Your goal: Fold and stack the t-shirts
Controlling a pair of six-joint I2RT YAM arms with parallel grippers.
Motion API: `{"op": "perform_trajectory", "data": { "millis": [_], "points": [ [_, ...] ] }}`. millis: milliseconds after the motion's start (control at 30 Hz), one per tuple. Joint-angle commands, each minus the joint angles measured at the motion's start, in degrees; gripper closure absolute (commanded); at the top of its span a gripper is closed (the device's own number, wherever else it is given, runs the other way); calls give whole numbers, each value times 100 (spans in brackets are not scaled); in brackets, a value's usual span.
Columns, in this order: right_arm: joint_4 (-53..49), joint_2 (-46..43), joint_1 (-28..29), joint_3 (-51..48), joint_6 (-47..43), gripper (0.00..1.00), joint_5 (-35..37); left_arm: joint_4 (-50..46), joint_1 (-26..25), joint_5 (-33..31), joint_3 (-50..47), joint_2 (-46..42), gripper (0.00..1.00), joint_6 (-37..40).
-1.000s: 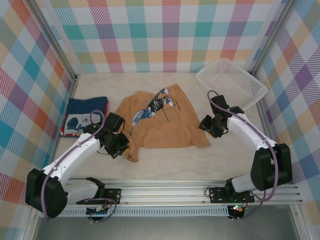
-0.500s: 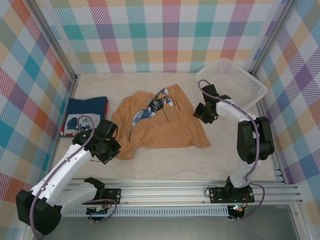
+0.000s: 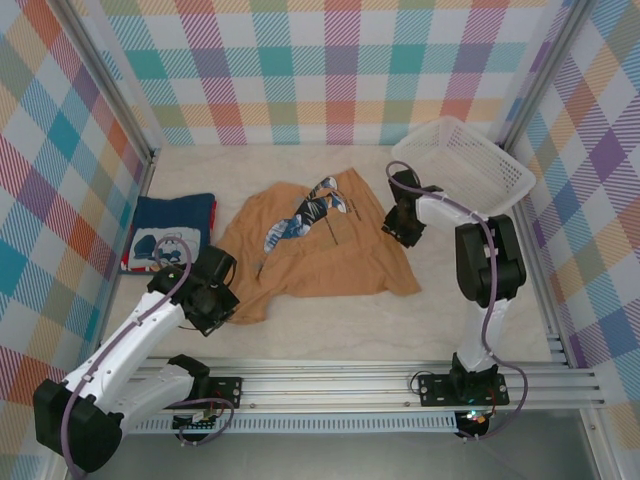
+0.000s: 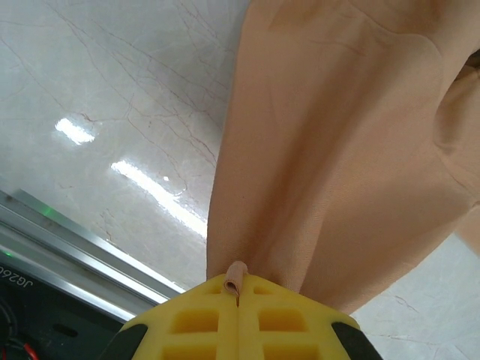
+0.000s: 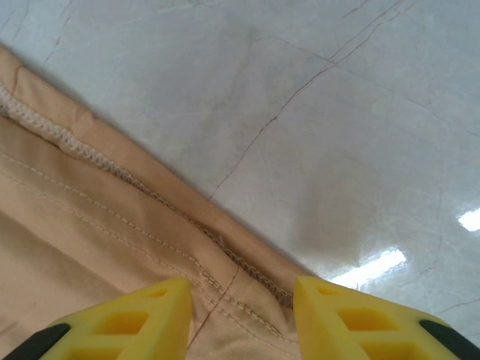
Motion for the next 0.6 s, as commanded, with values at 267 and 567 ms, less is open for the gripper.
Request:
{"op": "perform_trajectory", "data": {
  "millis": [267, 567],
  "points": [
    [48, 355, 113, 396, 175, 60, -261, -197, -18, -156, 57, -60, 100, -20],
    [134, 245, 109, 253, -239, 71, -646, -170, -18, -163, 128, -35, 100, 3]
  ]
}}
